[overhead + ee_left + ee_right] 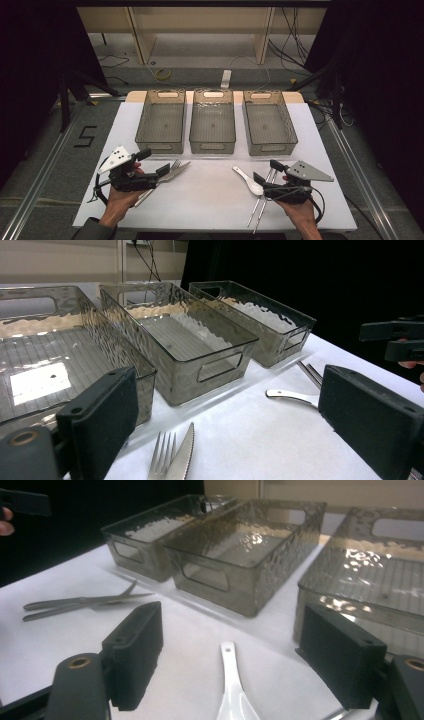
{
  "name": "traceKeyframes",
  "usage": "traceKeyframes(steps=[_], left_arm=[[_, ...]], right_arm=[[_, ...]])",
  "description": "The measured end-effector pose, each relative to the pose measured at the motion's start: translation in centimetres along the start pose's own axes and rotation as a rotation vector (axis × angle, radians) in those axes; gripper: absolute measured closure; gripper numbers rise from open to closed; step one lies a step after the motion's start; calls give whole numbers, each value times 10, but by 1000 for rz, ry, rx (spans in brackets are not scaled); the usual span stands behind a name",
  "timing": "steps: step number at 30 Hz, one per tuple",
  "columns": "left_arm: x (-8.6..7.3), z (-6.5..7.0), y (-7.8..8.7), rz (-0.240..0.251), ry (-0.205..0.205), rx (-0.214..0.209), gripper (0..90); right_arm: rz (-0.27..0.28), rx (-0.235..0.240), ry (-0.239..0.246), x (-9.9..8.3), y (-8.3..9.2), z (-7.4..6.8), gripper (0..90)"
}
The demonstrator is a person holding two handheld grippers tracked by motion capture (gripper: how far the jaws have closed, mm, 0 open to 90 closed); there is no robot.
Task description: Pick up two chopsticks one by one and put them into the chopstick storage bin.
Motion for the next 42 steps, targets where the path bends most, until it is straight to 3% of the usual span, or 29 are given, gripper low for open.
traceKeyframes(steps=[4, 7, 8, 10, 14, 17, 19, 26, 34, 39, 42], left_arm=[[0, 0, 0, -1, 1, 0, 87], [0, 0, 0, 0, 3, 0, 88], [0, 0, 0, 2, 6, 0, 88], [0, 0, 0, 1, 5, 0, 87], [1, 0, 0, 3, 5, 2, 87], [1, 0, 0, 2, 7, 2, 87], [1, 0, 1, 3, 7, 2, 87], [1, -1, 0, 1, 8, 4, 88], [0, 0, 0, -3, 4, 2, 88], [0, 0, 0, -3, 5, 1, 88], [0, -1, -1, -3, 7, 1, 90]], right_arm=[[-35, -35, 1, -2, 1, 5, 270], [-97, -89, 4, -5, 3, 12, 289], [-97, -89, 4, -5, 3, 12, 289], [-165, -100, -14, -11, 1, 16, 293], [-199, -131, -19, -14, 3, 21, 299], [-261, -175, -2, -20, 6, 29, 299], [-281, -180, 3, -22, 6, 30, 299], [-503, -192, 34, -49, 8, 34, 290], [-621, -196, 43, -66, 4, 30, 336], [-681, -241, -31, -75, -9, 51, 358], [-717, -237, -59, -77, -17, 58, 373]])
Point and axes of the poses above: each handheld gripper's, and its own axes: y roughly backward along the jaws, x roughly out of its top, z roughly to its right, the point moved 10 cm from there along -y, roughly forward along the jaws, and after that the axes turned 3 degrees about -x, right-handed, at the moved point
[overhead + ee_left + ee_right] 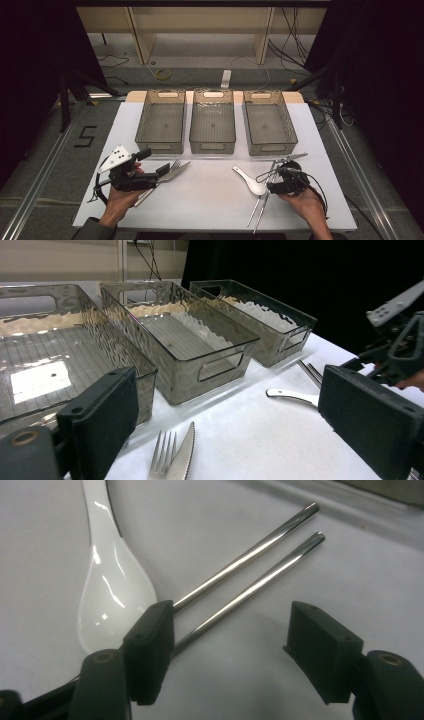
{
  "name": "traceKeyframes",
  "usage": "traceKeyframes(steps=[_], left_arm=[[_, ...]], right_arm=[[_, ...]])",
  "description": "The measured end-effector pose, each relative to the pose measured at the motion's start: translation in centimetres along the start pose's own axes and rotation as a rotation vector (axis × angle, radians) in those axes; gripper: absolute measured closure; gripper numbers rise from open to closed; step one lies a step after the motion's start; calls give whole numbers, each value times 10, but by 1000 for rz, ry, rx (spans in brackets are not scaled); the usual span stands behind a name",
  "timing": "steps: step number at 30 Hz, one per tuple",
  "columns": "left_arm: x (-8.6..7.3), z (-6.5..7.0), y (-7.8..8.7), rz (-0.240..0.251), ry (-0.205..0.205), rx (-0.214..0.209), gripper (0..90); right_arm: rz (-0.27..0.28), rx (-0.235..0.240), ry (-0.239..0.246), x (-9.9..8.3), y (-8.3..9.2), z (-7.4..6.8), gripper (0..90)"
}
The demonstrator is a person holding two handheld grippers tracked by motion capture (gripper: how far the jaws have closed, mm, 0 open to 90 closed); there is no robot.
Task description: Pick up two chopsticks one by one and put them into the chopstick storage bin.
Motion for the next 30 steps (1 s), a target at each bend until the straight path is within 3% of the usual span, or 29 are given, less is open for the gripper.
traceKeyframes(steps=[7, 17, 30], left_arm=[[0, 0, 0, 0, 2, -4, 93], [2, -1, 1, 10, 12, 1, 96], [1, -1, 1, 8, 15, -2, 101]], right_arm=[[-93, 11, 20, 2, -13, -3, 392], [-157, -15, 98, -3, -13, -4, 434], [-227, 11, 172, -6, -11, -7, 485]])
Point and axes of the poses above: each handheld gripper's, and its own axes: y roughly backward along the jaws, x roughly out of its top, z roughly to its right, the point moved 10 cm from there along -y, roughly forward along the jaws, and after that the axes turned 3 degrees about -x, right-handed, at the moved point
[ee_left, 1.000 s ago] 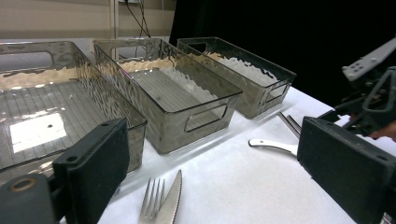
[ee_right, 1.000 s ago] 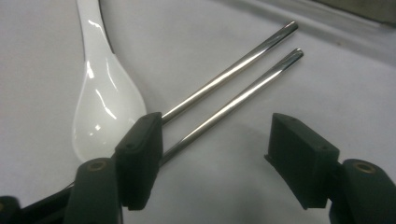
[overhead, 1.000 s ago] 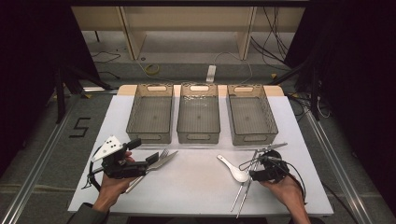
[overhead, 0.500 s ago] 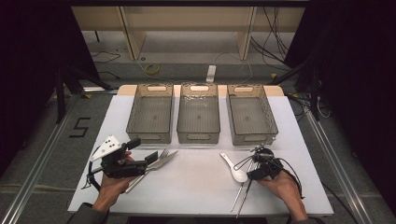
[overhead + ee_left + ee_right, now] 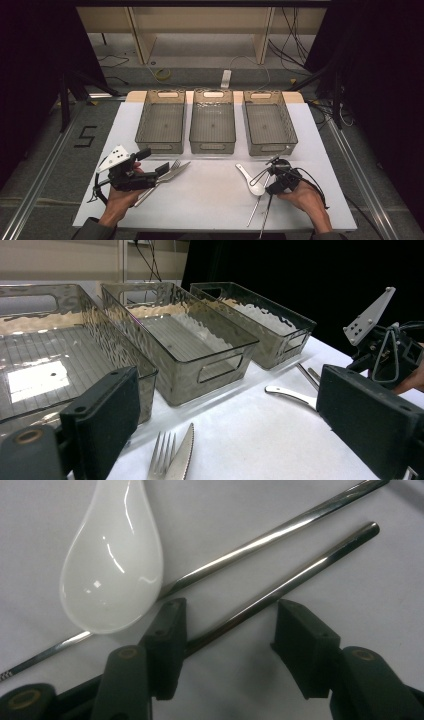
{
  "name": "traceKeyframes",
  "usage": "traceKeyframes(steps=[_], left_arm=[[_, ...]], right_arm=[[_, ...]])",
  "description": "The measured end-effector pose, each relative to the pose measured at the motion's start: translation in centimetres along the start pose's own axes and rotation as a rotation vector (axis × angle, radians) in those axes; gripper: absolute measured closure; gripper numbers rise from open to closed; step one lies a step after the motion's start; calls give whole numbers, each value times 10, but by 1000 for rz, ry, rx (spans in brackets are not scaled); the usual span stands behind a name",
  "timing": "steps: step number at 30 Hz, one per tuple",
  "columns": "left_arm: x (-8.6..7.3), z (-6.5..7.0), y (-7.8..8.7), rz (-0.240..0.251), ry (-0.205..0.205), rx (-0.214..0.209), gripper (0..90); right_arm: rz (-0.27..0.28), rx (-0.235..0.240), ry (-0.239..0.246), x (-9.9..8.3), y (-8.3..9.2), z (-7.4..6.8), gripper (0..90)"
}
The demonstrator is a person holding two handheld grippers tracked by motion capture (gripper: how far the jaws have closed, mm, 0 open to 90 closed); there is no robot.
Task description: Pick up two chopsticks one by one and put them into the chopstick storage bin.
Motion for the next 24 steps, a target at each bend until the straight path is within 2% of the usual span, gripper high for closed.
traceKeyframes(steps=[4, 5, 8, 9, 10, 14, 21, 24], left_arm=[[0, 0, 1, 2, -1, 2, 102], [0, 0, 1, 2, -1, 2, 103], [0, -1, 2, 3, 0, 4, 103], [0, -1, 2, 3, 0, 4, 104], [0, -1, 2, 4, -1, 5, 104], [0, -1, 3, 4, -1, 6, 105], [0, -1, 2, 2, 0, 5, 105], [0, -1, 2, 3, -1, 4, 106]], right_arm=[[-28, 3, 28, -1, 1, -1, 528], [-39, 8, 41, -1, 1, -1, 561], [-48, 10, 49, -2, 2, -1, 602], [-54, 14, 52, -3, 3, 0, 655], [-54, 14, 52, -3, 3, 0, 655], [-65, 14, 46, -5, 3, 4, 740], [-74, 33, 28, -7, 4, 9, 811], [-85, 43, -3, -9, 5, 12, 851]])
Point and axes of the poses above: each handheld gripper's, and its own axes: y roughly backward along the jaws, x roughly out of its top, z roughly to its right, the point moved 10 cm from there along -y, roughly forward along the jaws, and after that the axes turned 3 degrees about -x, right-handed, at the moved point
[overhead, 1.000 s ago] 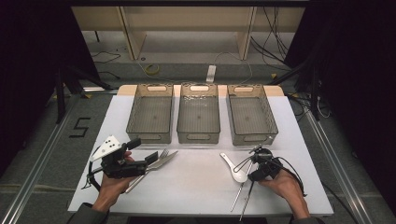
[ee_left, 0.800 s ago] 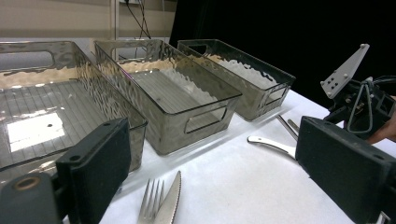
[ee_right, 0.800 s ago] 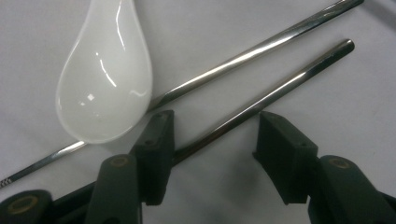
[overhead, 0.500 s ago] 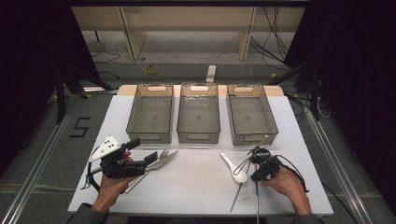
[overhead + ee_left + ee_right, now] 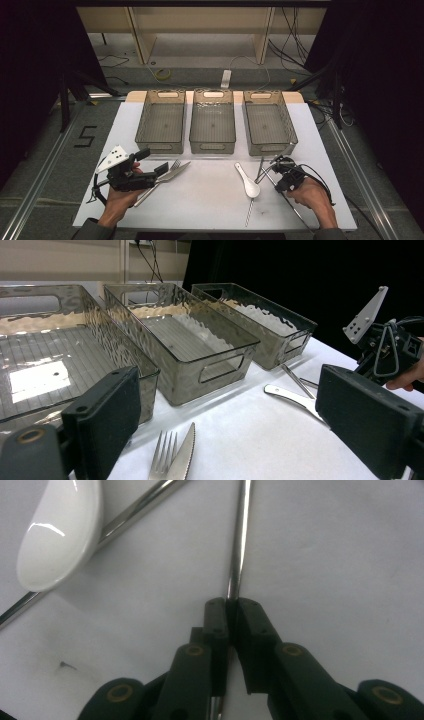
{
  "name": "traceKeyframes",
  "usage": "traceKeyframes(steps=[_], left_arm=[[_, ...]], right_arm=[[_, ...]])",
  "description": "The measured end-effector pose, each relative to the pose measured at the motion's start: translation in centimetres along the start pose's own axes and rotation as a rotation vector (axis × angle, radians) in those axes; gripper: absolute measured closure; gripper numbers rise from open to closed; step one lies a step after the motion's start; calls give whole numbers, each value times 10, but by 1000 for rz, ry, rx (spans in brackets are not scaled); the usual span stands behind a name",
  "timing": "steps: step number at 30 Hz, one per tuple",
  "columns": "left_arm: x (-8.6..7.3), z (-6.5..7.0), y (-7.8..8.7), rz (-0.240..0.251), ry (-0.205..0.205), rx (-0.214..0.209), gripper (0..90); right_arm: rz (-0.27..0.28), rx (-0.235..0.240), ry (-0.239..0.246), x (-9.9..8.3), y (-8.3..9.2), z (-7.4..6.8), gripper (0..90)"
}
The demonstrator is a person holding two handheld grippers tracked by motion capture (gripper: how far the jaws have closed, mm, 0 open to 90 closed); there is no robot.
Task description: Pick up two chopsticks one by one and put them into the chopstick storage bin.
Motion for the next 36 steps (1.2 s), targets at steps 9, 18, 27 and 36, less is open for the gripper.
traceKeyframes(steps=[9, 18, 27, 36], left_arm=[[-1, 0, -1, -7, -1, -2, 114], [-3, 1, -3, -24, 2, -12, 116], [-10, 10, -18, -96, -1, -68, 120], [-22, 32, -42, -214, -95, -144, 137]], right_arm=[[14, -11, 12, -3, 4, 6, 859], [174, 9, 36, 6, 41, 7, 861], [271, 18, 202, 34, 75, -32, 861], [285, 41, 423, 60, 89, -92, 861]])
Point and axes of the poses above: each handheld gripper's, and its own axes: y roughly backward along the jaws, x roughly out of its top, z roughly to its right, the point moved 10 cm from there along -y, roughly forward along the jaws, and after that the axes turned 3 degrees about -x, right-handed, at the moved point
